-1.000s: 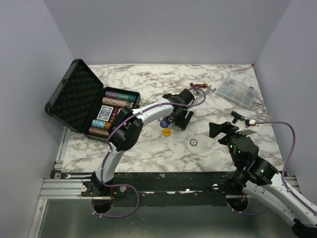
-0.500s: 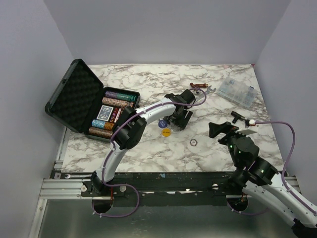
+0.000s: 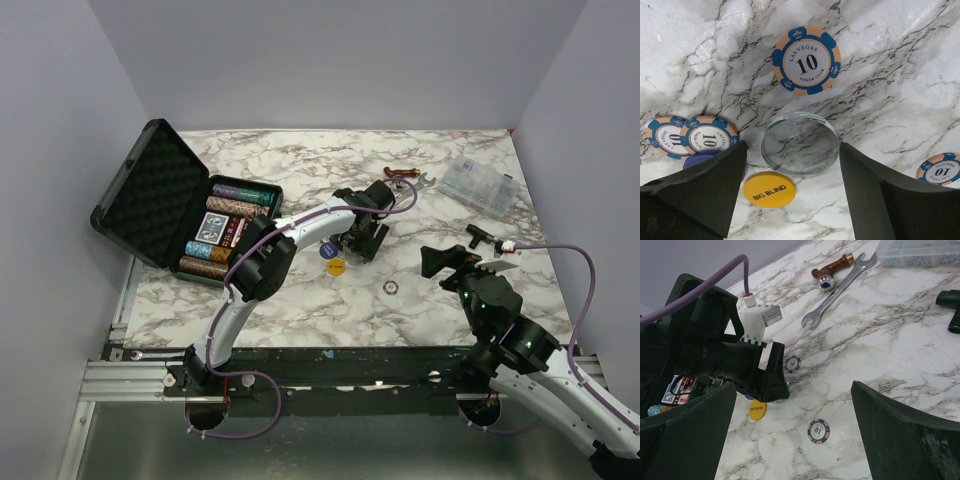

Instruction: Pack up texas hold em set

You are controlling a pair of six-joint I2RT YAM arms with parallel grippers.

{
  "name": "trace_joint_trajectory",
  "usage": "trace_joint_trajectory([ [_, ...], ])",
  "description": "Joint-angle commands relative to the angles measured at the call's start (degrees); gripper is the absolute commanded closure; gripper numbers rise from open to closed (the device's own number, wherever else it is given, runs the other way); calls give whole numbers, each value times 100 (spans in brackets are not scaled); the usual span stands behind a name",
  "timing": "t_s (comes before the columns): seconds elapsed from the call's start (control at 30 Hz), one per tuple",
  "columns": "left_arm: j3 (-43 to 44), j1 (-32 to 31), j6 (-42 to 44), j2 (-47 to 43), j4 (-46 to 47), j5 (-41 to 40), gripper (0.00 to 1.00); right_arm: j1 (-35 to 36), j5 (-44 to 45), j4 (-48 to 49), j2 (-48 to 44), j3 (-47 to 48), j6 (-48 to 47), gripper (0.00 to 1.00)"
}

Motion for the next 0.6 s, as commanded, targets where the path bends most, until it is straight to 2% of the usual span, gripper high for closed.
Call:
trace_joint_trajectory([
  [0.0,151,-29,83,180,-108,-49,28,-6,-26,106,-38,-76,-69,0],
  [0.2,282,-30,192,172,-208,-64,51,-6,-26,100,-59,-82,-79,0],
  [0.57,699,12,536,-256,-476,-142,68,-6,-29,105,-59,-76,-81,0],
])
